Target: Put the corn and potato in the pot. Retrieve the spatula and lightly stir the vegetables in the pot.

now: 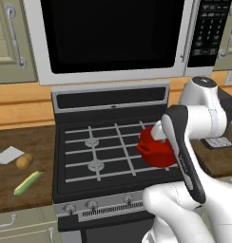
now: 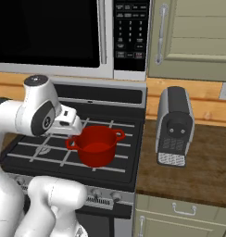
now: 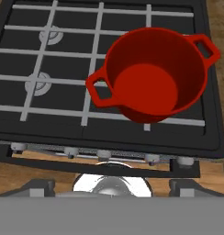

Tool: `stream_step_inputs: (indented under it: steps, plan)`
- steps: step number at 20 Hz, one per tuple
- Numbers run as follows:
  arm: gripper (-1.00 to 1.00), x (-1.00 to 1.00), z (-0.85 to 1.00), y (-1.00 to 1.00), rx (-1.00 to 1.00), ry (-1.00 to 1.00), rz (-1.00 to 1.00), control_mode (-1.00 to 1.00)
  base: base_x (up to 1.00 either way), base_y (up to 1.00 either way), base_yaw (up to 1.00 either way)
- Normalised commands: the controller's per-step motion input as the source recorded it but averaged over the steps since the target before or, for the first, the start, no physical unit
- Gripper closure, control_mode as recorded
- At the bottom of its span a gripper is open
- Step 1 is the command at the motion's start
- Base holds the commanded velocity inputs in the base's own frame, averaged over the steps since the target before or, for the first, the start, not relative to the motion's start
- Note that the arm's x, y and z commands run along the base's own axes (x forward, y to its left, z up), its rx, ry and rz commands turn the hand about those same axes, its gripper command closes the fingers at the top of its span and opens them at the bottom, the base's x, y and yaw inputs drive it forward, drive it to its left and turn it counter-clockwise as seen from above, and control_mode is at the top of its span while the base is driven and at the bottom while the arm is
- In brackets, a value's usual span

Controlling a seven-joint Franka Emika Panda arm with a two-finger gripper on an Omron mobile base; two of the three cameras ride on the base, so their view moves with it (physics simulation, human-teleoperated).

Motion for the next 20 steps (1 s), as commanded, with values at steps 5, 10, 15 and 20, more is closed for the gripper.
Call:
stream_step_inputs:
  steps: [5,10,15,20]
  plan:
    - [-1.00,-0.21,-0.03,0.92,0.07,-0.05,0.00,-1.00,0.00,0.00,0.00]
    - [-1.00,-0.01,0.00,0.49,0.02,0.00,0.00,-1.00,0.00,0.00,0.00]
    - [-1.00,0.05,-0.02,-0.01,0.00,0.00,0.00,-1.00,0.00,0.00,0.00]
    - [-1.00,0.06,-0.02,0.00,0.00,0.00,0.00,-1.00,0.00,0.00,0.00]
